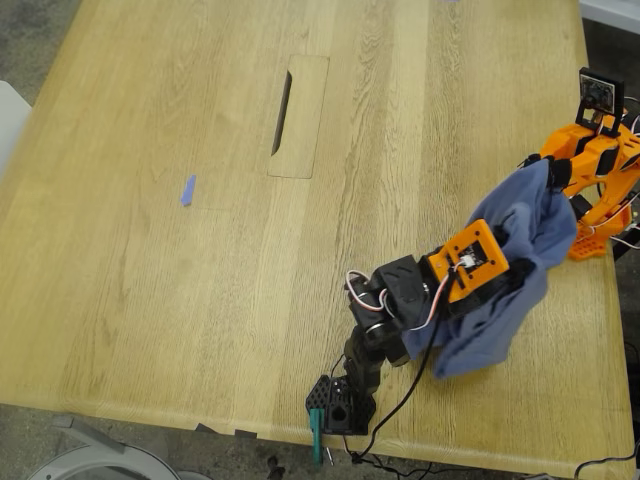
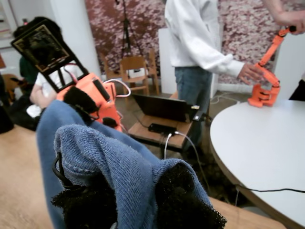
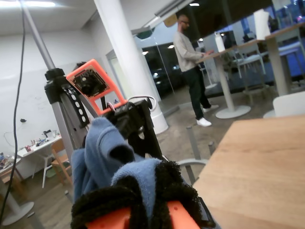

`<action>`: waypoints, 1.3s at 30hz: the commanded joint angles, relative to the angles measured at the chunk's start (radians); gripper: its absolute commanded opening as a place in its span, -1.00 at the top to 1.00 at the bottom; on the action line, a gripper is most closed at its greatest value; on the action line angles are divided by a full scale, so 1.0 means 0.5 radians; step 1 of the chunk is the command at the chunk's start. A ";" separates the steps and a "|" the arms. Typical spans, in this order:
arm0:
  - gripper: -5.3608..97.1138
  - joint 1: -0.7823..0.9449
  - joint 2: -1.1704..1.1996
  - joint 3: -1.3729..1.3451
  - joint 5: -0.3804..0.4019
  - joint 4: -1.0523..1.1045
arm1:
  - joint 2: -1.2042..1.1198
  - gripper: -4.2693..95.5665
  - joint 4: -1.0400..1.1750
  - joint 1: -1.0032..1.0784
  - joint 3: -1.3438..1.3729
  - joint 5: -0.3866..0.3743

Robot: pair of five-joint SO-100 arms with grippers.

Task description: Fold a T-shirt

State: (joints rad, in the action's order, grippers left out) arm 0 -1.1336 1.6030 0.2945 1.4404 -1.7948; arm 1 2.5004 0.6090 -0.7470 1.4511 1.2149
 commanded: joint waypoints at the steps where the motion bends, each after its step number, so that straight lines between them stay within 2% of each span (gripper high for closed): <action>1: 0.90 0.012 0.107 0.089 0.037 -0.049 | 0.141 0.92 0.037 0.025 0.046 -0.040; 12: 0.90 0.117 0.052 -0.046 0.129 -0.098 | 0.442 0.92 0.187 0.095 0.319 -0.144; 17: 0.90 0.199 0.561 -0.982 0.163 -0.071 | 0.494 0.92 0.270 0.150 0.322 -0.166; 24: 0.90 0.319 0.865 -1.672 0.190 0.077 | 0.589 0.92 0.380 0.193 0.466 -0.264; 29: 0.90 0.356 1.387 -2.482 0.199 0.255 | 0.666 0.92 0.503 0.196 0.577 -0.337; 35: 0.90 0.476 1.675 -3.154 0.190 0.653 | 0.816 0.92 0.558 0.285 0.859 -0.374; 39: 0.90 0.568 1.862 -3.642 0.187 0.976 | 1.006 0.92 0.377 0.408 1.252 -0.374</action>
State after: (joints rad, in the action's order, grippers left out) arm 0 -0.8836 2.4421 -1.4251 1.5278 -1.4327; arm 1 2.9606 0.8468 -0.5645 2.0203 1.0324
